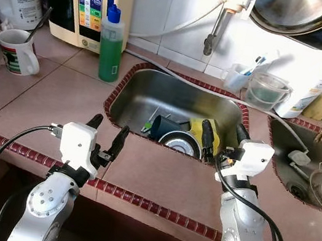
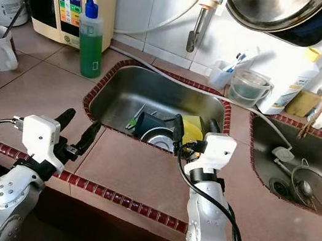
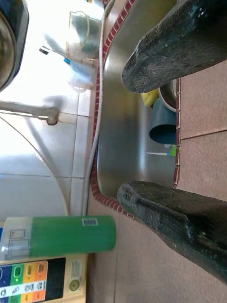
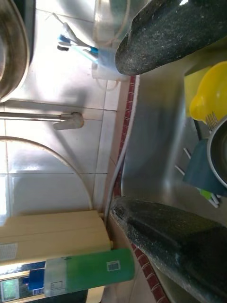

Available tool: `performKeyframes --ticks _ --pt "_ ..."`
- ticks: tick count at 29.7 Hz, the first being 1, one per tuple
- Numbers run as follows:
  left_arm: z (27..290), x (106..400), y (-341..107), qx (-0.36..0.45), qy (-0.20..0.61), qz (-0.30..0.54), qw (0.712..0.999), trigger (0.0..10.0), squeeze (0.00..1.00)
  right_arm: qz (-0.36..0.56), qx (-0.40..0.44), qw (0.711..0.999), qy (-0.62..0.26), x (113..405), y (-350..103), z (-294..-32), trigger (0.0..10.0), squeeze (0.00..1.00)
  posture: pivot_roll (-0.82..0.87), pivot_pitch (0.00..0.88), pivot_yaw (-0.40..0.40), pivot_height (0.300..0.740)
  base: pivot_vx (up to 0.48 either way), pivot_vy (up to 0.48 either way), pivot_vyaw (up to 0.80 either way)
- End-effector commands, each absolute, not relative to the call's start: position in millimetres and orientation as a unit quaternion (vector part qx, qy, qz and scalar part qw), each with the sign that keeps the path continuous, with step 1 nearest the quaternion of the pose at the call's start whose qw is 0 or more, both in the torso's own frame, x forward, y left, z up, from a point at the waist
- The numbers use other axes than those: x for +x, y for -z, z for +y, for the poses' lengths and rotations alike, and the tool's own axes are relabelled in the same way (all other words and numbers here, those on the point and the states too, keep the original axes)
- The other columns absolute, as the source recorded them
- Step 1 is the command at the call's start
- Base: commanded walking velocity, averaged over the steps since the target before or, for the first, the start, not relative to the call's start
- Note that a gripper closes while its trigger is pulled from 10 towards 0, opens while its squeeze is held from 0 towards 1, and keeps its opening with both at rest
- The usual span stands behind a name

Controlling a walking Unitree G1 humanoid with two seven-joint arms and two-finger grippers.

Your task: Kitchen organization

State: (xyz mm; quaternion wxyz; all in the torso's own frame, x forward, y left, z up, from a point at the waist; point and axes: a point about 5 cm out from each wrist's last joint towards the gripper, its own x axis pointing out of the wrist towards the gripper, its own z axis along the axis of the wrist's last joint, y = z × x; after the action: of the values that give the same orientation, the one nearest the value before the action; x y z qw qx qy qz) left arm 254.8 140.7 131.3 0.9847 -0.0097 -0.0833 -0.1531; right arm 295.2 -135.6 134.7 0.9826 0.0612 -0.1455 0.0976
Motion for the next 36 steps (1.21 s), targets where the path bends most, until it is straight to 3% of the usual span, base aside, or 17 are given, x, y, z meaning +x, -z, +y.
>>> performKeyframes --ticks 1,36 --pt "135.9 252.9 -135.2 -0.012 0.165 -0.094 0.982 10.0 0.0 -0.15 0.057 0.983 -0.093 293.3 -138.0 -140.2 10.0 0.0 -0.05 0.008 -0.089 0.74 0.0 -0.442 0.0" --pt "133.3 253.3 -136.1 -0.02 0.172 -0.09 0.981 10.0 0.0 -0.142 0.053 0.985 -0.089 288.5 -136.3 -140.6 10.0 0.0 -0.06 0.027 -0.087 0.74 0.0 -0.323 0.0"
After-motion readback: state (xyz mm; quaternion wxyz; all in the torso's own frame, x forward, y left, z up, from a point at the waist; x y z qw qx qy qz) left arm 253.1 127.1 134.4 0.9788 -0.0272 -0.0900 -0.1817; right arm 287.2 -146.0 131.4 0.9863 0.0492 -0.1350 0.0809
